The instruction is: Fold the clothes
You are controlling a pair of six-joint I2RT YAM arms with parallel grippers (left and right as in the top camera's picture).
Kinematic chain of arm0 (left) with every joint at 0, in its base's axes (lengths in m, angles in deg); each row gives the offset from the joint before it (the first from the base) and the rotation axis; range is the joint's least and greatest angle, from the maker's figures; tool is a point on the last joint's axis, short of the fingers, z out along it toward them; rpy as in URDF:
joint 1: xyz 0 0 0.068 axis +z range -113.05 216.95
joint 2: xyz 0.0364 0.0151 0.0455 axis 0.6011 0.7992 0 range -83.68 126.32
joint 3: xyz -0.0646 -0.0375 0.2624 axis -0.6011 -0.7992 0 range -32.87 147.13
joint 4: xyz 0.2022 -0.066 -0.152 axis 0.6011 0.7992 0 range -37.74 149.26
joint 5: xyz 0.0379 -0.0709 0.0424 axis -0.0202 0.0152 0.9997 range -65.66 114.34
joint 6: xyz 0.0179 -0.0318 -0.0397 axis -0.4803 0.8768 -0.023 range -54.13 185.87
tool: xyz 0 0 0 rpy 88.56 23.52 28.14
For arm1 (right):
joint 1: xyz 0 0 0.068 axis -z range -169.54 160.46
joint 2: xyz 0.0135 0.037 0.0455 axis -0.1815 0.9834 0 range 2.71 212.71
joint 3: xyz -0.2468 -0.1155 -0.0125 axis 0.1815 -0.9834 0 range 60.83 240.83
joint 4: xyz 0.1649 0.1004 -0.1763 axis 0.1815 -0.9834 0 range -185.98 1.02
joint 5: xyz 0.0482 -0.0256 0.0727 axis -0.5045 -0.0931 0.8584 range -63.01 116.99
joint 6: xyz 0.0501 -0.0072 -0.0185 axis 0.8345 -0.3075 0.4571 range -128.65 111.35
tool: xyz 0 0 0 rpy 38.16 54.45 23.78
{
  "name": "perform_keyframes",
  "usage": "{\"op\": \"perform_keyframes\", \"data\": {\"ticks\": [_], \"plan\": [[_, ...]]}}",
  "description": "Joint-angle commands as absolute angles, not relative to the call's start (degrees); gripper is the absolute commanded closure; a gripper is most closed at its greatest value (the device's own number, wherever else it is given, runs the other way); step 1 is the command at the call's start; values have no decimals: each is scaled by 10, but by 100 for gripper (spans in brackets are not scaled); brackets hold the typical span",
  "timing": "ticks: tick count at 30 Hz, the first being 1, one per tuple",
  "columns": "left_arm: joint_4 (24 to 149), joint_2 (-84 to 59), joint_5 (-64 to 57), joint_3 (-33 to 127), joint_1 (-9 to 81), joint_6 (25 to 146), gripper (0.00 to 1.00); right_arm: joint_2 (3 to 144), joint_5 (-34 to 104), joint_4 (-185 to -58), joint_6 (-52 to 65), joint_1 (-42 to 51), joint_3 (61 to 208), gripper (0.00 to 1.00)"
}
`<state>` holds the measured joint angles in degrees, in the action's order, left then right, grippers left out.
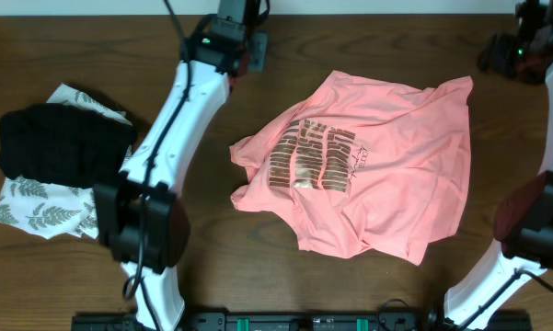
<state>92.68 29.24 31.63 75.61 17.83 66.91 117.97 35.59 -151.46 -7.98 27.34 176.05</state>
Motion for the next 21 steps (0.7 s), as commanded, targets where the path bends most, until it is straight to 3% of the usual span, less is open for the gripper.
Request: {"op": "perform_keyframes", "data": {"ticks": [1,8,21], "plan": [[986,249,231,766,175,675,42,1131,390,-1559,-82,269,1762,29],[1112,261,155,724,176,739,41,1106,410,-1636,-82,241,1762,28],[1052,315,144,565,181,748,42,1082,410,-1635,-59,236,1762,28]]}}
